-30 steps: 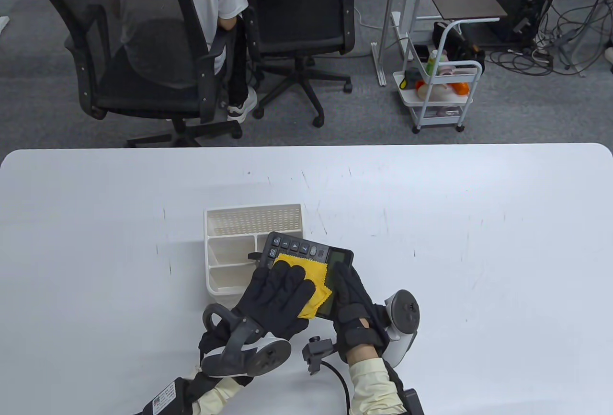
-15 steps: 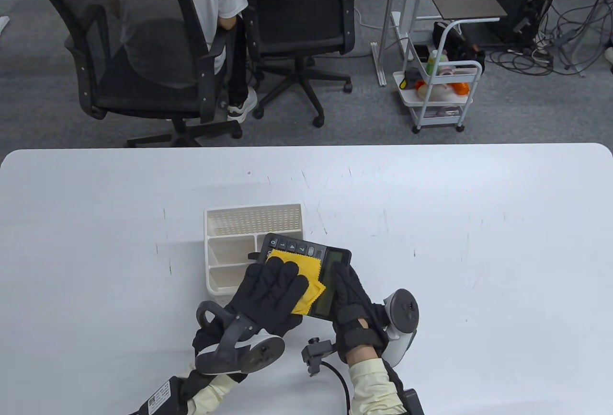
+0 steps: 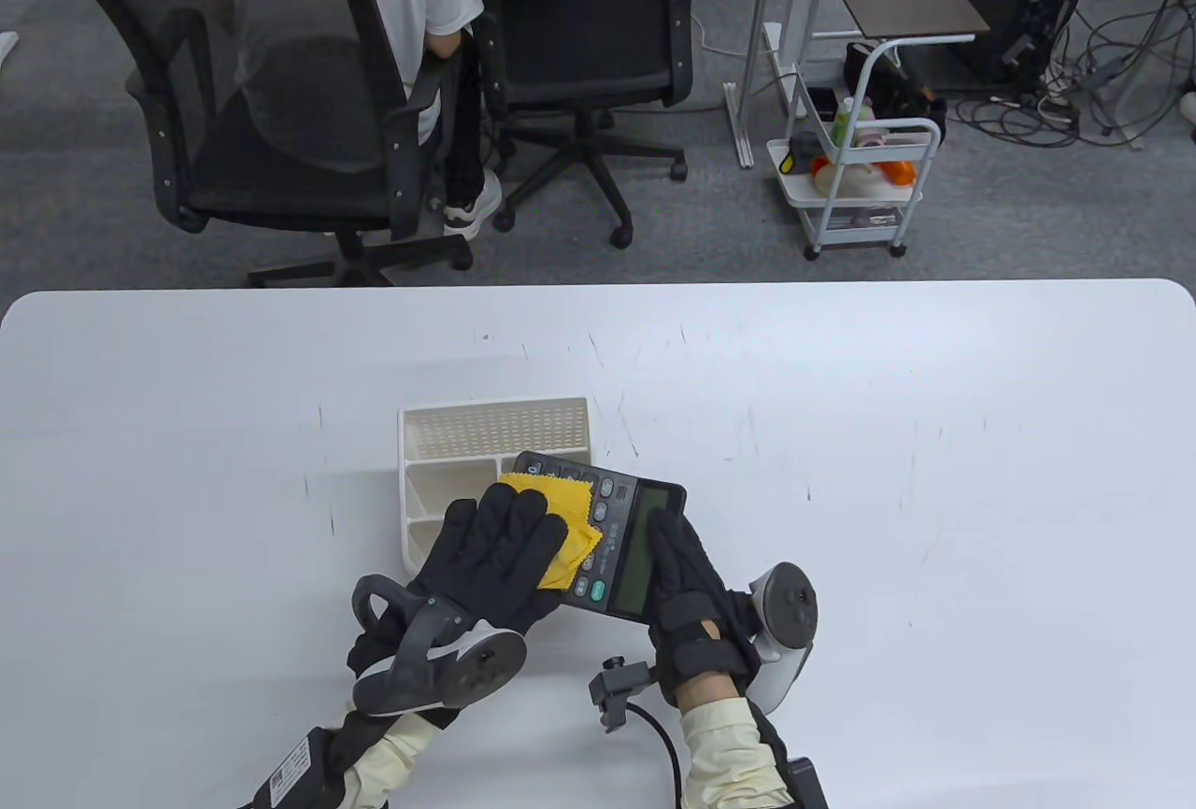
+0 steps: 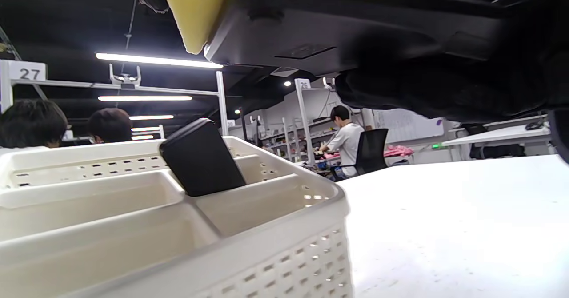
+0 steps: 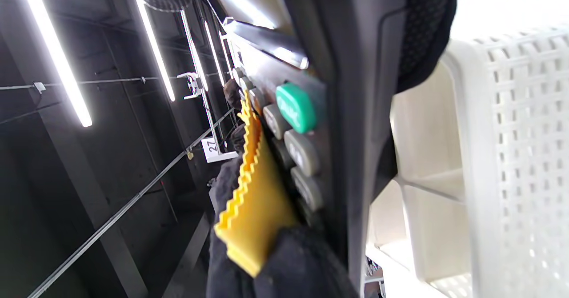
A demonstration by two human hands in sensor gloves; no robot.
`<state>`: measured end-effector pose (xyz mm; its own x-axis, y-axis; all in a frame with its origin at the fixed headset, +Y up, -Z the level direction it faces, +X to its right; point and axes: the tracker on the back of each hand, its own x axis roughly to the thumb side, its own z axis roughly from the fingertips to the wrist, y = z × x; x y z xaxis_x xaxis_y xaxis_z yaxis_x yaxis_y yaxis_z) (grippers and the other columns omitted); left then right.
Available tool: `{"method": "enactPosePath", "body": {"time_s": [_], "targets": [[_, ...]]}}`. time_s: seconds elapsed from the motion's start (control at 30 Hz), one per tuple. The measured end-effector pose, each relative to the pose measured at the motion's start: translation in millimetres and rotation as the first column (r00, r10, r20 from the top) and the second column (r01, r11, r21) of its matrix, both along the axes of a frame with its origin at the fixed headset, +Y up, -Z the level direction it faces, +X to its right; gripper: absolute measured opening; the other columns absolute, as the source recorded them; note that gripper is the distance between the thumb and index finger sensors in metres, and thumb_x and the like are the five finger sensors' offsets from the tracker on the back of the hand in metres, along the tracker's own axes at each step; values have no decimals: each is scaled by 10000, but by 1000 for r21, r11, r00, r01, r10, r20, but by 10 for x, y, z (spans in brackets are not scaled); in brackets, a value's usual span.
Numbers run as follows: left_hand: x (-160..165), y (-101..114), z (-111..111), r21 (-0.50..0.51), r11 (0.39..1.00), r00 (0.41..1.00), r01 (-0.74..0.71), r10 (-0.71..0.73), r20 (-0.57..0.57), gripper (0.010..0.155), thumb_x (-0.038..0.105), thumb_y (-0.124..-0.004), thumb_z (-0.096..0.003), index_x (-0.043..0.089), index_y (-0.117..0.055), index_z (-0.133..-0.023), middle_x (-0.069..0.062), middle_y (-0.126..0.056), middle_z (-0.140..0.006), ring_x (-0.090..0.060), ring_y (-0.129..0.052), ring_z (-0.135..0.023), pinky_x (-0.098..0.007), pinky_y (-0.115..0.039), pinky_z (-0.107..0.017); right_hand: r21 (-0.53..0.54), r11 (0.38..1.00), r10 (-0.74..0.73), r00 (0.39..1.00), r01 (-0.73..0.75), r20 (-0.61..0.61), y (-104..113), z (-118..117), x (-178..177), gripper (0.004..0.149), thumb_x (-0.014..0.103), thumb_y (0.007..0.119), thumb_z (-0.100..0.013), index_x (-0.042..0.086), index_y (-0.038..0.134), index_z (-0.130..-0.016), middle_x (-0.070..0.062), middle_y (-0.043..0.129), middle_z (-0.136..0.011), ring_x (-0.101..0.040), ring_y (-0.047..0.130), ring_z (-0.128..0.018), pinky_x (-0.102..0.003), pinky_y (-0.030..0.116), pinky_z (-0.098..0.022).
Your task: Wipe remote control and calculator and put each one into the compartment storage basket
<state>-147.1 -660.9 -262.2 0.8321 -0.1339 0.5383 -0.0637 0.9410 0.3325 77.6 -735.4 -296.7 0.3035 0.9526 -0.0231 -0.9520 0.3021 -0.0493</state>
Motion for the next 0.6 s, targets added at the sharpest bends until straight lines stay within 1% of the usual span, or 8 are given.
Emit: {"method": "enactPosePath", "body": {"time_s": [0.13,0.2,0.3,0.4,0.5,0.6], "targets": [[163,-27,76,-11,999,995,37,-35,90,592,501,-538,-540,274,-545,-1086,-47,-548,-1151,-341,-553,-1092,-538,-562,-770,11,999,43,999,-42,-17,10,0,-13,686,411,592,-650,-70,414,-1106,-279,746,-968,-383,918,-707,-491,848,-470],[212,-29,98,-15,999,993,43,-41,113,592,504,-536,-538,280,-547,-1086,-44,-545,-1152,-337,-547,-1095,-539,-556,-773,16,998,63,997,-63,-36,13,-4,-45,685,411,596,-647,-71,427,-1104,-278,755,-961,-381,926,-698,-489,852,-462],[187,-19,88,0,999,994,46,-46,94,591,506,-531,-538,286,-543,-1086,-37,-534,-1155,-333,-541,-1098,-538,-554,-774,29,997,79,993,-77,-83,33,-8,-96,684,410,600,-646,-74,437,-1102,-284,767,-950,-383,932,-689,-489,855,-454],[89,-10,37,-28,1000,998,15,-13,66,590,506,-531,-539,289,-538,-1088,-36,-532,-1156,-327,-536,-1101,-545,-553,-771,40,993,115,988,-112,-104,53,-9,-127,688,418,602,-642,-73,452,-1100,-289,775,-942,-387,939,-678,-491,857,-447],[-22,9,-20,-29,1000,1000,-7,7,12,596,504,-532,-541,275,-529,-1091,-43,-527,-1157,-334,-532,-1100,-555,-555,-766,43,993,111,991,-108,-74,60,9,-143,687,420,603,-642,-73,458,-1099,-285,786,-936,-383,943,-673,-489,860,-443],[-94,31,-36,0,1000,999,13,-13,-35,599,506,-536,-542,269,-527,-1092,-54,-529,-1155,-342,-537,-1097,-557,-561,-765,51,996,73,997,-72,-21,66,13,-106,688,421,601,-643,-71,451,-1100,-284,778,-945,-385,938,-679,-490,856,-448]]}}
